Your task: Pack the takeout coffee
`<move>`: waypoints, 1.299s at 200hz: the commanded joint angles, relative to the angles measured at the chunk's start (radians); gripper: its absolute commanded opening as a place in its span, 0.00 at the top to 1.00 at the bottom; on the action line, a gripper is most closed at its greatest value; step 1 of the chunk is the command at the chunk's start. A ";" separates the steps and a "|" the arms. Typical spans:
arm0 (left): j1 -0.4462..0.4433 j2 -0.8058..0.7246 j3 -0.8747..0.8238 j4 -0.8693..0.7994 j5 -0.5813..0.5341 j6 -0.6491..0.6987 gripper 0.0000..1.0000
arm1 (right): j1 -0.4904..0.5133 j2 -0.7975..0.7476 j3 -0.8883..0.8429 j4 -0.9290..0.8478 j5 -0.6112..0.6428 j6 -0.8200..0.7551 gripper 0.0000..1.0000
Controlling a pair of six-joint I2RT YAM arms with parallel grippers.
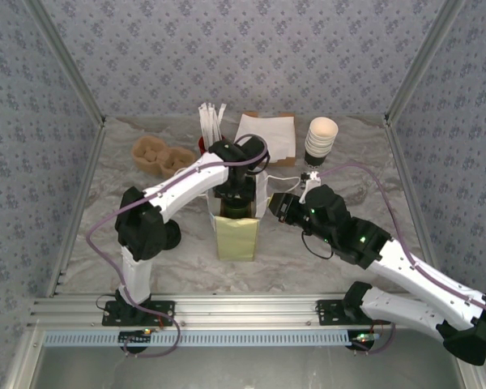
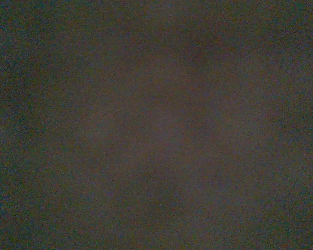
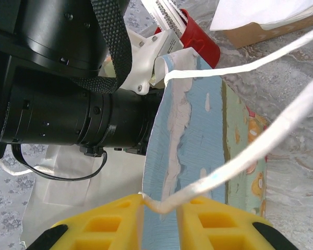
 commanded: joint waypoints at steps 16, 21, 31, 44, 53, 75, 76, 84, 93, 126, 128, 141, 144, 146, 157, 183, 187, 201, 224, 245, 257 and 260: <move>0.007 0.042 -0.100 0.014 0.048 -0.022 0.47 | -0.011 -0.007 0.031 -0.039 0.012 -0.027 0.74; 0.008 0.042 -0.106 0.018 0.051 -0.023 0.47 | -0.012 -0.007 0.032 -0.040 0.011 -0.027 0.74; 0.006 0.043 -0.116 0.026 0.053 -0.025 0.47 | -0.014 -0.007 0.032 -0.041 0.010 -0.027 0.74; 0.005 0.046 -0.131 0.037 0.055 -0.026 0.47 | -0.016 -0.009 0.031 -0.041 0.008 -0.028 0.74; 0.005 0.048 -0.140 0.044 0.057 -0.026 0.47 | -0.016 -0.009 0.031 -0.042 0.006 -0.029 0.74; 0.005 0.048 -0.165 0.064 0.057 -0.027 0.47 | -0.019 -0.012 0.030 -0.047 0.006 -0.029 0.74; 0.004 0.047 -0.166 0.065 0.057 -0.028 0.48 | -0.019 -0.012 0.031 -0.047 0.006 -0.029 0.74; 0.003 0.048 -0.174 0.070 0.058 -0.029 0.48 | -0.019 -0.013 0.031 -0.048 0.007 -0.030 0.74; 0.002 0.049 -0.182 0.077 0.057 -0.029 0.48 | -0.021 -0.015 0.030 -0.049 0.006 -0.030 0.74; -0.008 0.054 -0.209 0.103 0.063 -0.031 0.48 | -0.021 -0.019 0.027 -0.054 0.006 -0.030 0.74; -0.007 0.056 -0.211 0.104 0.063 -0.031 0.48 | -0.022 -0.018 0.028 -0.053 0.006 -0.030 0.74; -0.010 0.060 -0.217 0.107 0.064 -0.031 0.48 | -0.022 -0.019 0.027 -0.055 0.005 -0.031 0.74; -0.010 0.062 -0.218 0.108 0.064 -0.030 0.48 | -0.022 -0.018 0.027 -0.054 0.004 -0.031 0.74; -0.011 0.061 -0.220 0.108 0.063 -0.031 0.48 | -0.022 -0.018 0.026 -0.054 0.005 -0.030 0.74; -0.011 0.060 -0.228 0.116 0.063 -0.032 0.48 | -0.022 -0.018 0.025 -0.054 0.004 -0.029 0.74; -0.013 0.060 -0.245 0.127 0.063 -0.033 0.48 | -0.023 -0.018 0.025 -0.055 0.003 -0.028 0.74; -0.012 0.059 -0.249 0.131 0.063 -0.032 0.48 | -0.024 -0.018 0.026 -0.055 0.003 -0.029 0.74; -0.015 0.062 -0.263 0.147 0.062 -0.031 0.49 | -0.022 -0.018 0.024 -0.054 0.002 -0.029 0.74; -0.014 0.071 -0.279 0.151 0.057 -0.031 0.49 | -0.022 -0.018 0.024 -0.058 0.001 -0.027 0.74; -0.020 0.069 -0.285 0.159 0.059 -0.034 0.49 | -0.023 -0.018 0.021 -0.056 0.004 -0.025 0.74; -0.023 0.065 -0.286 0.160 0.059 -0.035 0.49 | -0.024 -0.018 0.021 -0.053 0.003 -0.024 0.74; -0.023 0.063 -0.286 0.162 0.059 -0.036 0.49 | -0.024 -0.017 0.020 -0.052 0.003 -0.024 0.74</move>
